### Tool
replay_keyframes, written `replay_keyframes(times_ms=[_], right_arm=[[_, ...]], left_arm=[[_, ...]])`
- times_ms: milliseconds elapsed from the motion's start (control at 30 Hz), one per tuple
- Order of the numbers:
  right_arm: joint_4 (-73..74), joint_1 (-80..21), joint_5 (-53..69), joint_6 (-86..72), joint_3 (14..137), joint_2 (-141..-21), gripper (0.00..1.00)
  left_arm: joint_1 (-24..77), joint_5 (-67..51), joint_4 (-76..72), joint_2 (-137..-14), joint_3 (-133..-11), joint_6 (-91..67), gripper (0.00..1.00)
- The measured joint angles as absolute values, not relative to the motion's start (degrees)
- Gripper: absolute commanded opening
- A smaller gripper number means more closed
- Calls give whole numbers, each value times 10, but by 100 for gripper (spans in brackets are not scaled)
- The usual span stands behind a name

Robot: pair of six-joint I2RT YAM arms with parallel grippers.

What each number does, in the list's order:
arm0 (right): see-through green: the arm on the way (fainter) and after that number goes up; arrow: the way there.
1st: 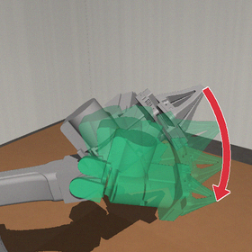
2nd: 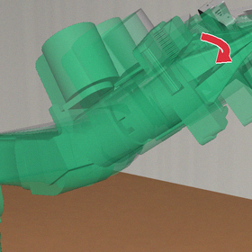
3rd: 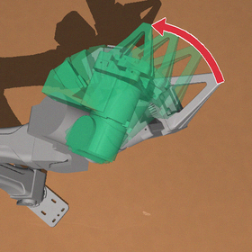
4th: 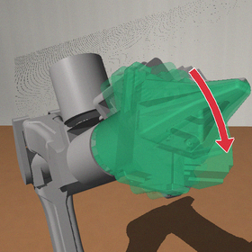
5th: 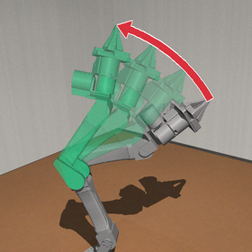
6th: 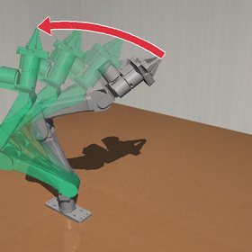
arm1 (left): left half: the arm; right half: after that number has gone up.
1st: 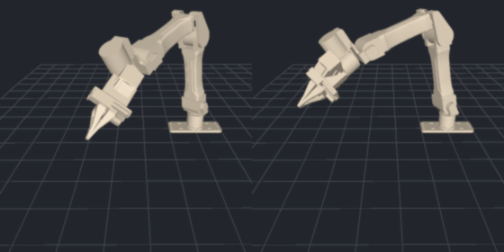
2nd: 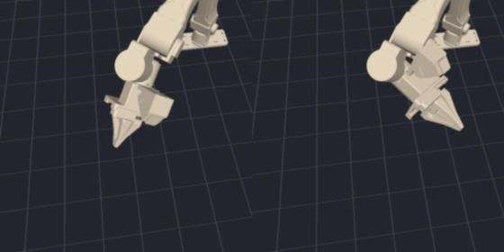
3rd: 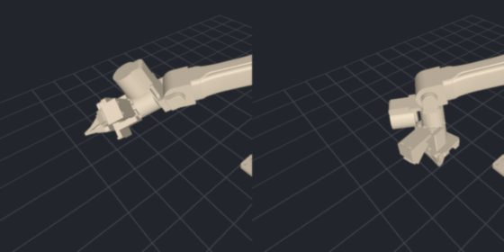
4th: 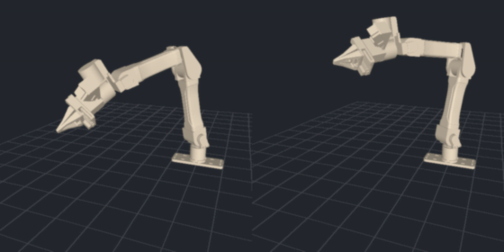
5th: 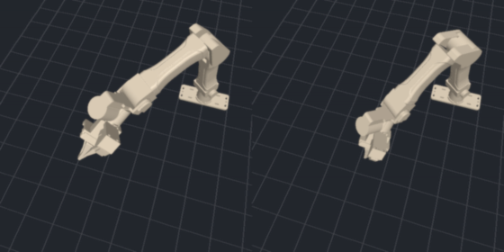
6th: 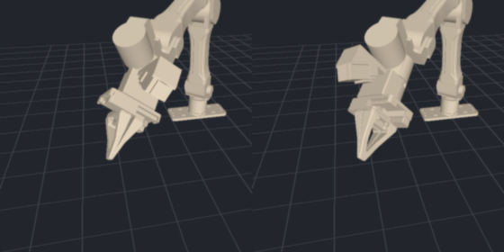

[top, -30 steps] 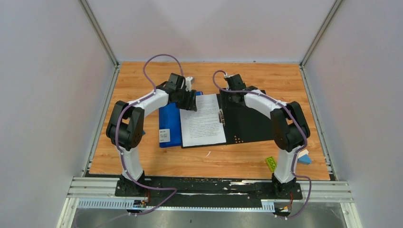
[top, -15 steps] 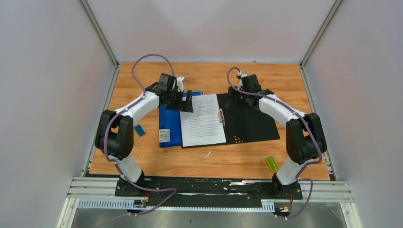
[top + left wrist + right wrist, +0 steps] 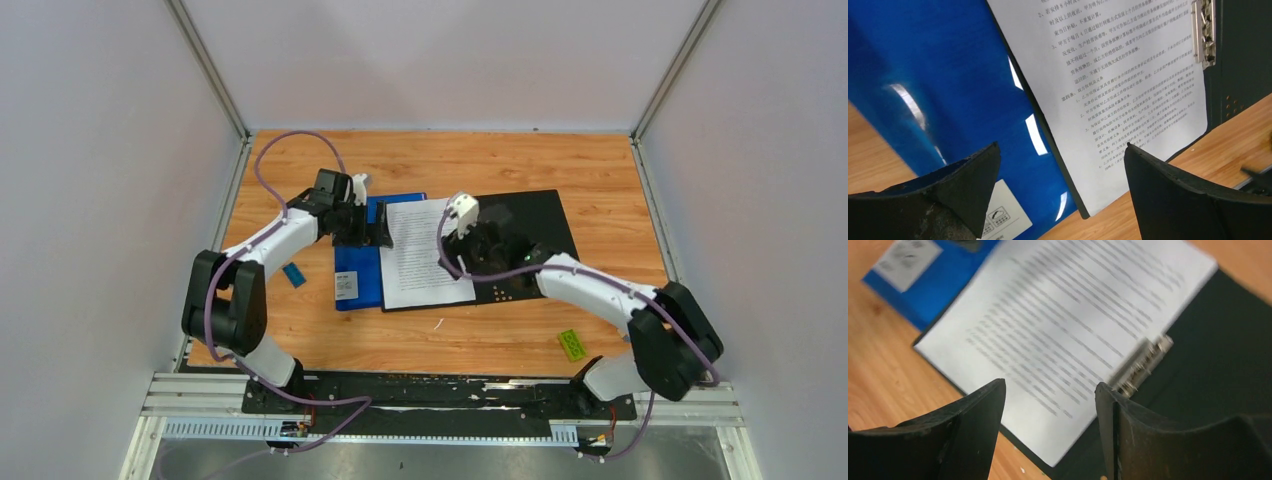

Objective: Put the files into the folder

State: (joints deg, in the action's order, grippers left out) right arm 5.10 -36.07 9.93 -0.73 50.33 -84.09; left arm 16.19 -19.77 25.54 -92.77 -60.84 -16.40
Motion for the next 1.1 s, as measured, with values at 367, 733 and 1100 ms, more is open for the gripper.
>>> replay_keyframes(times_ms=[367, 733, 1100], right_arm=[[-156, -611, -28, 268, 415, -818, 76], [-266, -742, -156, 391, 401, -982, 74], [-359, -761, -252, 470, 430, -1077, 67]], left_arm=[[134, -135, 291, -801, -632, -154, 100], [88, -180, 290, -768, -587, -154, 100], [89, -209, 275, -770, -549, -151, 100]])
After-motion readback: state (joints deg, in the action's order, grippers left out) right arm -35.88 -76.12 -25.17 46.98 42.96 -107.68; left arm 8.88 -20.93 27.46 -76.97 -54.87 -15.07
